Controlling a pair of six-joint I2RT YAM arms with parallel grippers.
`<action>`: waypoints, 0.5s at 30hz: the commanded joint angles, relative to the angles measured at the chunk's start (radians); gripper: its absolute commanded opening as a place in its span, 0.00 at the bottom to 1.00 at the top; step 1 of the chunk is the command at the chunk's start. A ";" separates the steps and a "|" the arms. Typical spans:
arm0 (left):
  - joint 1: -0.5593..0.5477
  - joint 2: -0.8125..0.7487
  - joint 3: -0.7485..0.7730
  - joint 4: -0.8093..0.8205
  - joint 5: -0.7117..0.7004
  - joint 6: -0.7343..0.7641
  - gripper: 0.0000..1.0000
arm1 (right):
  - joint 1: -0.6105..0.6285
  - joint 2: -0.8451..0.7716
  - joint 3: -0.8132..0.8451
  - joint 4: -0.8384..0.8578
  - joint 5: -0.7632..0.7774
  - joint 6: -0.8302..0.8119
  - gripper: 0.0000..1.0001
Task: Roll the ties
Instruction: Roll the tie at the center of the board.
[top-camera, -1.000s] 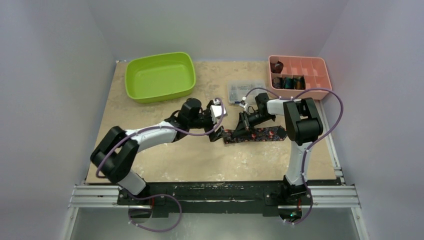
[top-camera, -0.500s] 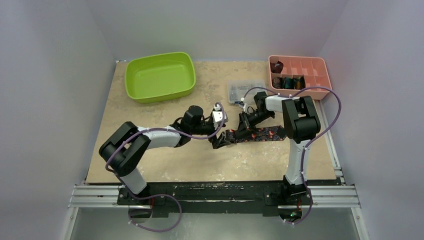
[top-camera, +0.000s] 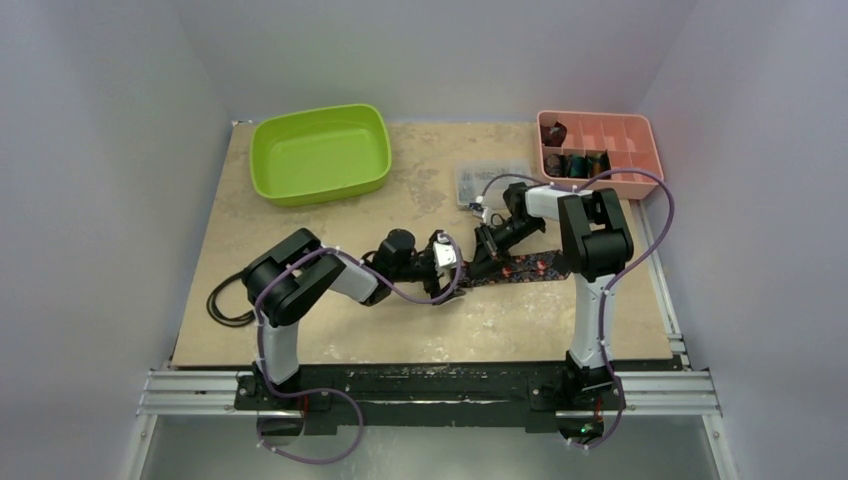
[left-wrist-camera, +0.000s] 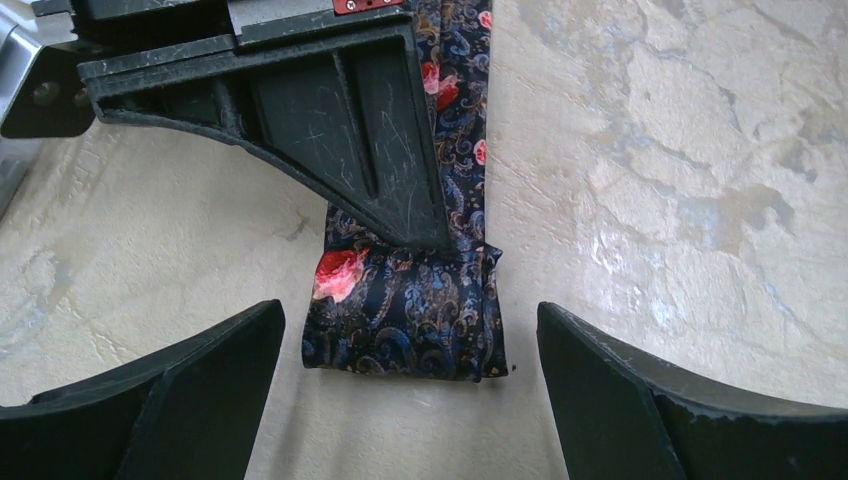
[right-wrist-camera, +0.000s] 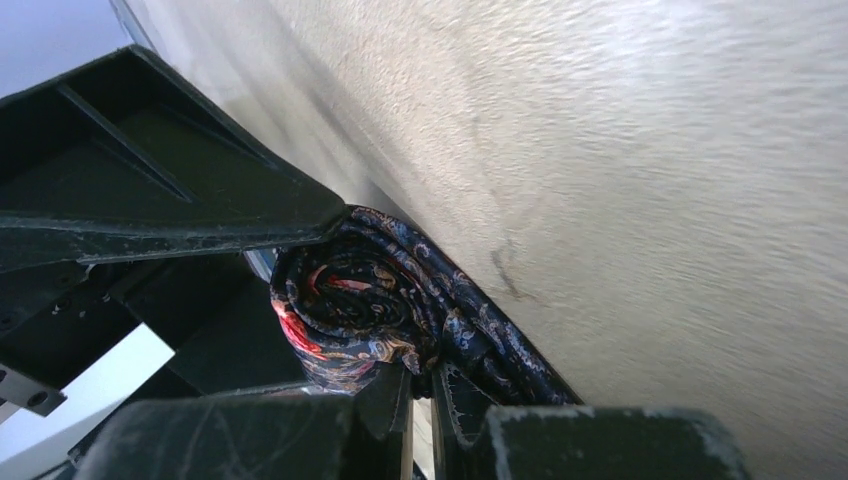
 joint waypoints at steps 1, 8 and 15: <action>-0.002 -0.032 -0.052 0.113 0.053 0.081 0.96 | 0.065 0.092 -0.029 0.047 0.336 -0.144 0.00; -0.012 0.014 -0.024 0.105 0.068 0.074 0.79 | 0.096 0.108 -0.006 0.044 0.278 -0.114 0.00; -0.018 -0.001 -0.048 0.072 0.046 0.042 0.37 | 0.096 0.100 -0.015 0.065 0.225 -0.080 0.00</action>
